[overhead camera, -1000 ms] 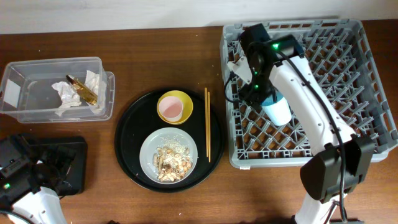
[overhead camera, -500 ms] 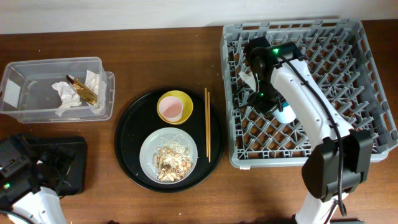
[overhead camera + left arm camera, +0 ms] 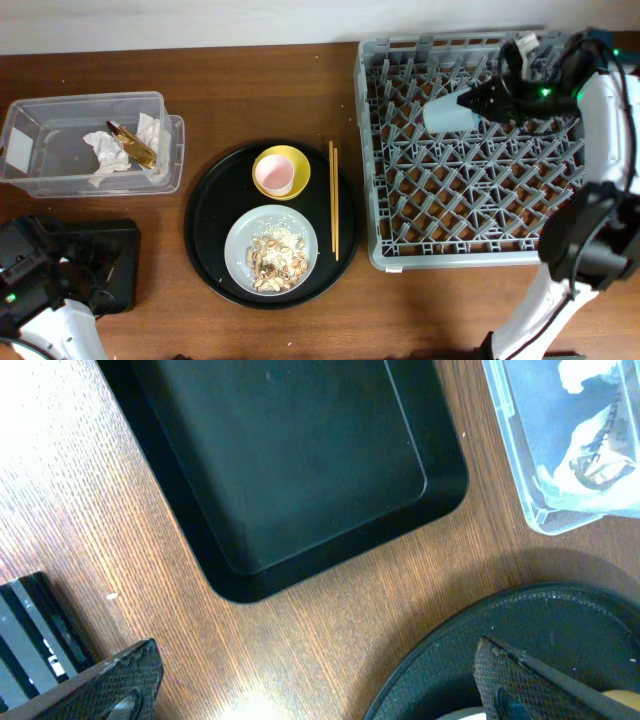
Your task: Sort waste into correct bins and load items into the dishwasher rack
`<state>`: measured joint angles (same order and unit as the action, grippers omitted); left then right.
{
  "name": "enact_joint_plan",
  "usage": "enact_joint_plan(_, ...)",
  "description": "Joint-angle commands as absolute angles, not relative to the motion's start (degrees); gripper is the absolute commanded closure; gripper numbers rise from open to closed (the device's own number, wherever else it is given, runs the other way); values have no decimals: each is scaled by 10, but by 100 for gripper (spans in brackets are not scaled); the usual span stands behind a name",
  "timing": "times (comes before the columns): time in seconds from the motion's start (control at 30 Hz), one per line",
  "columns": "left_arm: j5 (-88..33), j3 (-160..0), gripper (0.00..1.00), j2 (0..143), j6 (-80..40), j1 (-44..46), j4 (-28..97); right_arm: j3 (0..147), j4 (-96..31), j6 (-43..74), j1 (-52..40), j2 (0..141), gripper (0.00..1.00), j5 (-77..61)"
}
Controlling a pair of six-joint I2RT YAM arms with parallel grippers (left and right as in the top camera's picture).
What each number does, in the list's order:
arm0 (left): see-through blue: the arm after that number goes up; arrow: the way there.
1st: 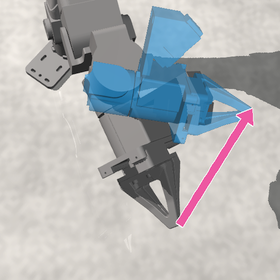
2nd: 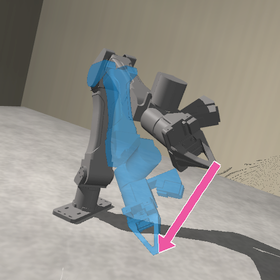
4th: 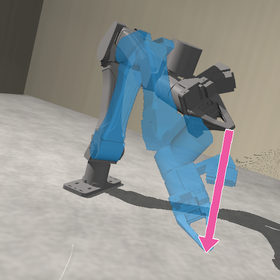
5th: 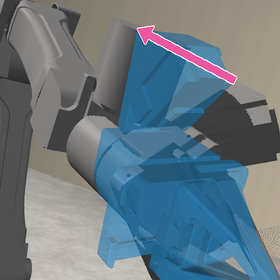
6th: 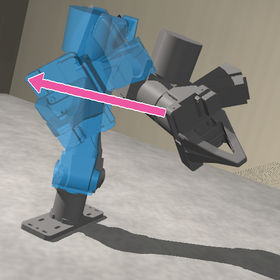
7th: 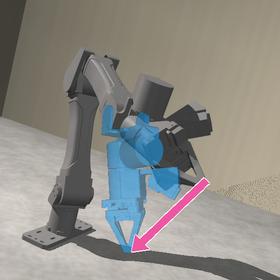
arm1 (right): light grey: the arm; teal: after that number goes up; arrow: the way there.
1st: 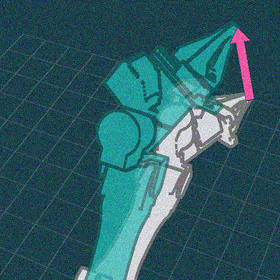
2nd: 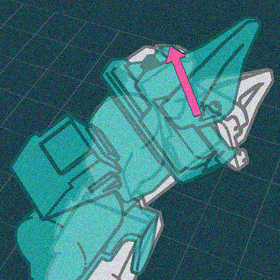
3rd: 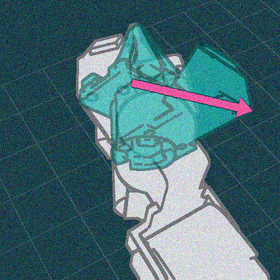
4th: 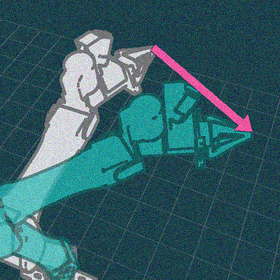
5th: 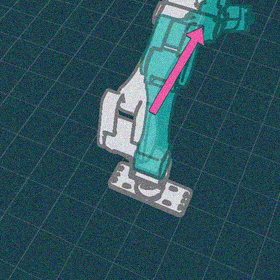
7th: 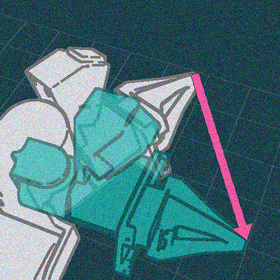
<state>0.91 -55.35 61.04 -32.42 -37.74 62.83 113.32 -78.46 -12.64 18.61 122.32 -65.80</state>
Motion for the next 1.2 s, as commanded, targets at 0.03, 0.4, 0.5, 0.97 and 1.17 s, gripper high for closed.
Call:
enact_joint_plan(0.03,13,-554,1,611,-328,-379,627,1127,-786,-100,222,1312,96,-745)
enact_joint_plan(0.4,13,-554,1,611,-328,-379,627,1078,-763,-117,250,1336,96,-807)
enact_joint_plan(0.5,13,-554,1,611,-328,-379,627,1020,-719,-52,256,1336,96,-648)
enact_joint_plan(0.97,13,-554,1,612,-328,-379,627,1431,-965,34,213,1188,82,-360)
enact_joint_plan(1.17,13,-554,1,612,-328,-379,627,1430,-816,35,-176,1166,5,-287)
